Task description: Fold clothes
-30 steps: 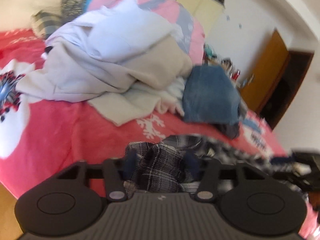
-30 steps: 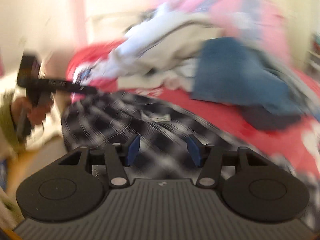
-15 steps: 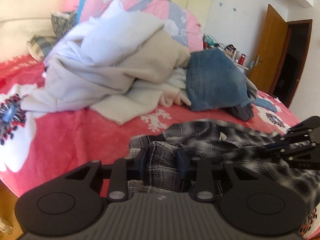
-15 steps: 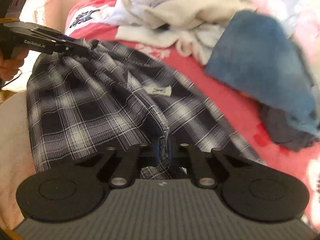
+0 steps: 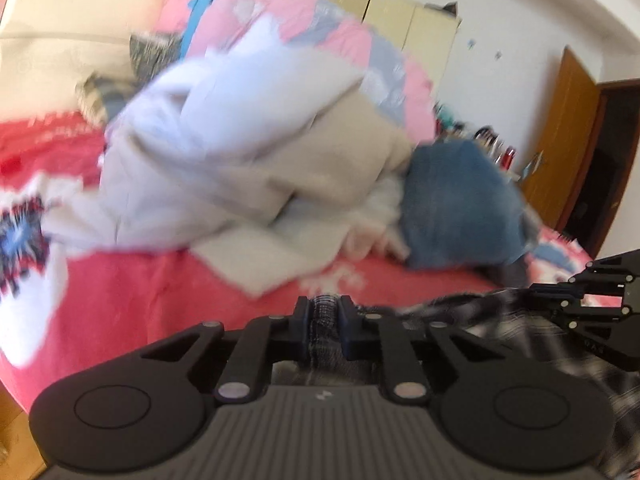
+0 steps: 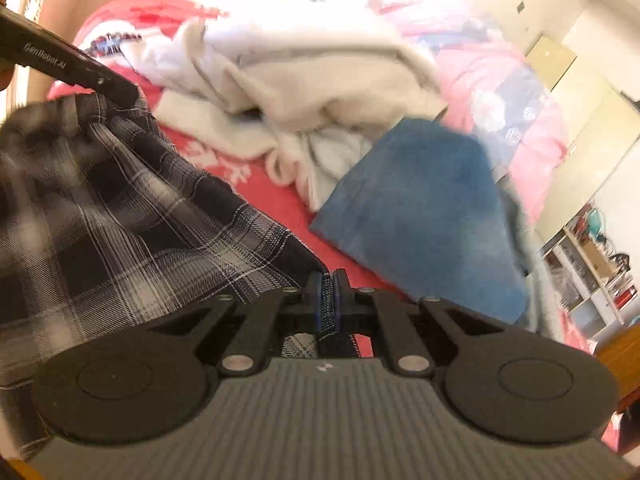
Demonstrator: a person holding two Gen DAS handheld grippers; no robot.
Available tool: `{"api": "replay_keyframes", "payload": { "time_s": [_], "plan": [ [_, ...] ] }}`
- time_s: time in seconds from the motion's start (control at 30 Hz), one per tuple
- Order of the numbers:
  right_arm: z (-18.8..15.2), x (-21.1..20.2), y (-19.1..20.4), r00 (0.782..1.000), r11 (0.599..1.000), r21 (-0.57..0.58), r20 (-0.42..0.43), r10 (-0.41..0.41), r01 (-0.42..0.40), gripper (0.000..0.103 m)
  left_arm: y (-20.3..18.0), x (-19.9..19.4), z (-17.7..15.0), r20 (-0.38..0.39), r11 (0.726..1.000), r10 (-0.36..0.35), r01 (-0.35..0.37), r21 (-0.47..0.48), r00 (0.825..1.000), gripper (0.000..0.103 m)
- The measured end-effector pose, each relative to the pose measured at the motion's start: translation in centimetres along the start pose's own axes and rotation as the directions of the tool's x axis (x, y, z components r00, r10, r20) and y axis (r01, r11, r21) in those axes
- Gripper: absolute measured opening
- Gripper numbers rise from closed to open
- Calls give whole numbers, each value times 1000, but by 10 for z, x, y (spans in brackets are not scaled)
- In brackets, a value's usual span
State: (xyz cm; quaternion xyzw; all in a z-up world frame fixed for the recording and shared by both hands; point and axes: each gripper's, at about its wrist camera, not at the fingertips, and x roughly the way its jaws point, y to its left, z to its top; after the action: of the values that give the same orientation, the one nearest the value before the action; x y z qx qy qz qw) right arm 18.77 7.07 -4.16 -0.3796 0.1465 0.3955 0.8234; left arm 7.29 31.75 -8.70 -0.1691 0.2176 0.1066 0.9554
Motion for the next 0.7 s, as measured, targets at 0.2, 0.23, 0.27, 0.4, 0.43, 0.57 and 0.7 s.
{"api": "replay_keyframes", "payload": {
  "time_s": [0.2, 0.23, 0.27, 0.4, 0.43, 0.57, 0.7],
  "plan": [
    [-24, 43, 5, 997, 994, 98, -51, 54, -49, 7, 23, -3, 1, 4, 990, 5, -5, -138, 1000, 49],
    [-24, 41, 3, 998, 992, 118, -40, 51, -46, 9, 26, -7, 3, 6, 988, 3, -2, -157, 1000, 52],
    [-23, 37, -1, 998, 987, 151, -29, 50, -45, 17, 29, -13, 5, 10, 984, -1, 3, -178, 1000, 55],
    [-28, -9, -31, 999, 908, 417, 40, 25, -39, 41, 30, -38, 14, 1, 977, 23, -22, -212, 1000, 74],
    [-32, -26, -41, 998, 866, 499, 64, 14, -44, 49, 29, -45, 15, -7, 975, 25, -26, -222, 1000, 80],
    [-66, -93, -66, 992, 629, 773, 123, -30, -77, 64, 20, -68, 13, -62, 961, -3, -15, -276, 998, 100],
    [-104, -144, -55, 993, 464, 885, 88, -81, -41, 77, -9, -84, 6, -119, 973, 10, -38, -229, 993, 103]
  ]
}}
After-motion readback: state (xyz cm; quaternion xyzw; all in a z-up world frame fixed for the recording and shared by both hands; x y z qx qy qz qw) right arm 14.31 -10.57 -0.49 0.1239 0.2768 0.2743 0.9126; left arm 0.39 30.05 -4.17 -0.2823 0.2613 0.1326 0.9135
